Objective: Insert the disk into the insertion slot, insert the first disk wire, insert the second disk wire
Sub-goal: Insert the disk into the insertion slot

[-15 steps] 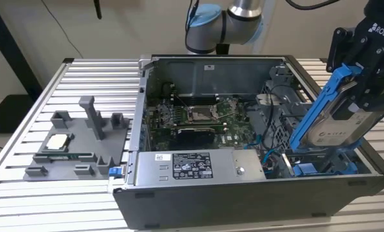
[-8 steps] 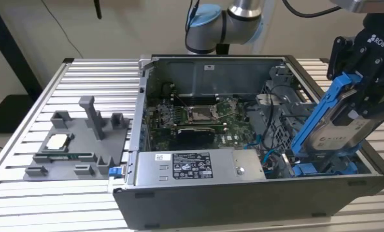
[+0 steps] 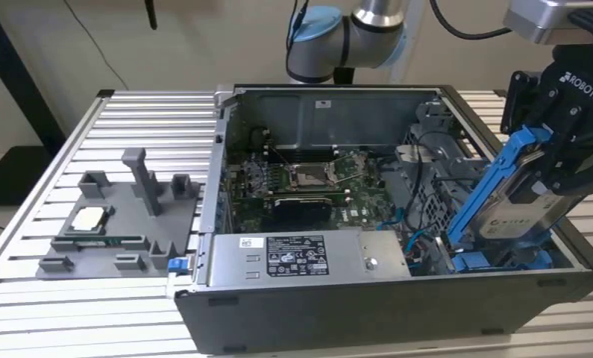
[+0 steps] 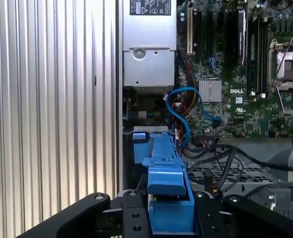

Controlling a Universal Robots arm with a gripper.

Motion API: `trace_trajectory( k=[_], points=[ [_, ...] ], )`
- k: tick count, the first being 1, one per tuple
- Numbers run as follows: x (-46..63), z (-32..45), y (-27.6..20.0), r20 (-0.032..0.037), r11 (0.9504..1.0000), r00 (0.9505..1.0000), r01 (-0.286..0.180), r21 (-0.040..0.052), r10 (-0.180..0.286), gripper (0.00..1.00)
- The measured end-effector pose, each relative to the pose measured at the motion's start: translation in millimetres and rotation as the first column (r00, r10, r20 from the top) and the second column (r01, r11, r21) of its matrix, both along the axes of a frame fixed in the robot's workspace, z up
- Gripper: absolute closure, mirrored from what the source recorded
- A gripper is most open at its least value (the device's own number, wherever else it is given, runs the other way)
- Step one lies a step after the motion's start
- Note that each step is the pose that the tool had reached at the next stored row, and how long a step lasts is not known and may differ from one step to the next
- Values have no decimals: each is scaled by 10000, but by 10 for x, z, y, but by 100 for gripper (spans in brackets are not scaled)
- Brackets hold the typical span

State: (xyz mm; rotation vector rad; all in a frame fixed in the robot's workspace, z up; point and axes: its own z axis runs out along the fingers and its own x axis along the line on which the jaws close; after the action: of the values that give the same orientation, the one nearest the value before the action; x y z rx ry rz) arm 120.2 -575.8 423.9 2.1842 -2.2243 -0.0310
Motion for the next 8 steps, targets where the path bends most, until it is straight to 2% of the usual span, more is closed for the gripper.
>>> trace_trajectory(
  k=[8],
  points=[
    [0,-91,5,0,10000,10000,0,5,0,67]
  ],
)
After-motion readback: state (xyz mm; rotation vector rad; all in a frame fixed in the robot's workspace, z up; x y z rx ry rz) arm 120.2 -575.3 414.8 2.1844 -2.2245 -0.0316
